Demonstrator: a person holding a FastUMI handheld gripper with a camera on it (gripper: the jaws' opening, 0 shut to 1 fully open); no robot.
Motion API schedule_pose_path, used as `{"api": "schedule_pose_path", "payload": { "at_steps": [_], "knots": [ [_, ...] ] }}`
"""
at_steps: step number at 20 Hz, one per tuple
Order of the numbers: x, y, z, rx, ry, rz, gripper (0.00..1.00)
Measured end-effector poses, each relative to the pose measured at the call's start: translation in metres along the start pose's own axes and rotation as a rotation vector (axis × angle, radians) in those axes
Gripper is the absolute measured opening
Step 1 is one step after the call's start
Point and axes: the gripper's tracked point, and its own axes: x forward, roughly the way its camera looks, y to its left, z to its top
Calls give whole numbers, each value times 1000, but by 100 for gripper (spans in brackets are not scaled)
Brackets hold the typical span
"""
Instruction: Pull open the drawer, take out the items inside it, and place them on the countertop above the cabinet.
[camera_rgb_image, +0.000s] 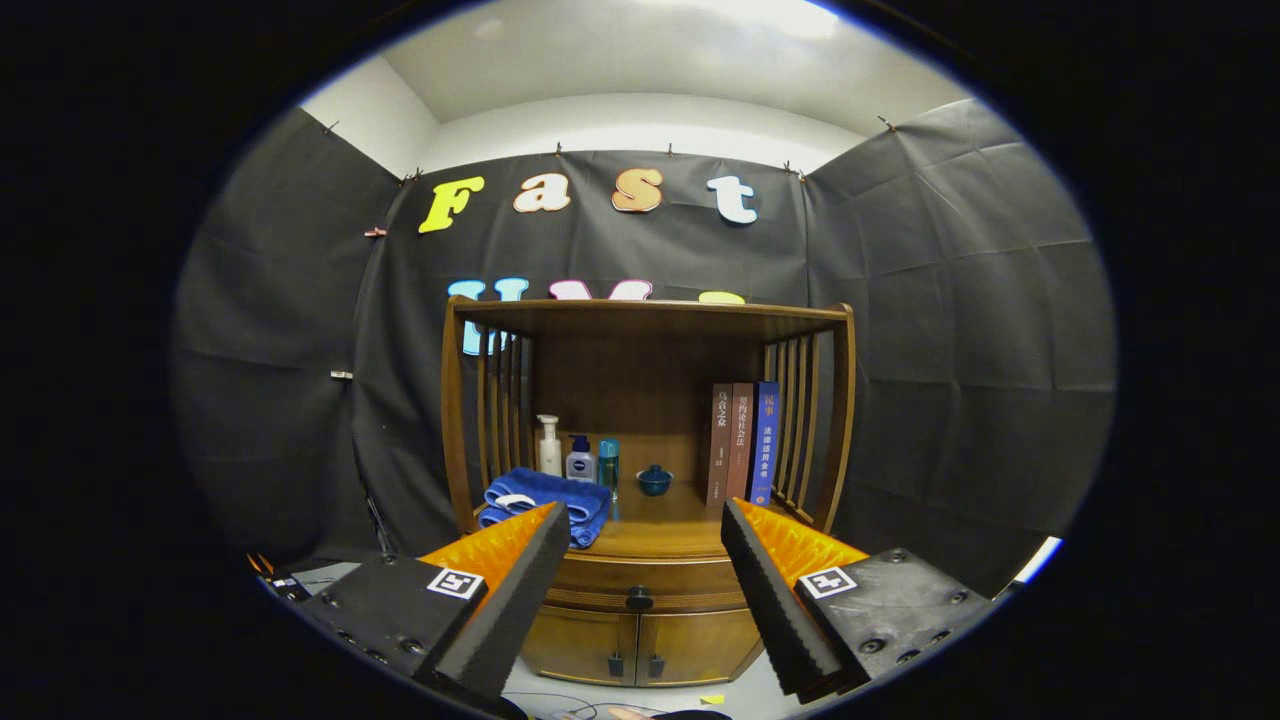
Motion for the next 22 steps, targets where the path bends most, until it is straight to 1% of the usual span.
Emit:
{"api": "schedule_pose_path", "payload": {
  "at_steps": [5, 11, 15, 22],
  "knots": [
    [9, 0, -9, 6, 18, -2, 99],
    [37, 1, -36, 10, 62, -5, 99],
    [63, 3, -66, 19, 100, 3, 99],
    [113, 0, -135, 45, 198, -6, 99]
  ]
}}
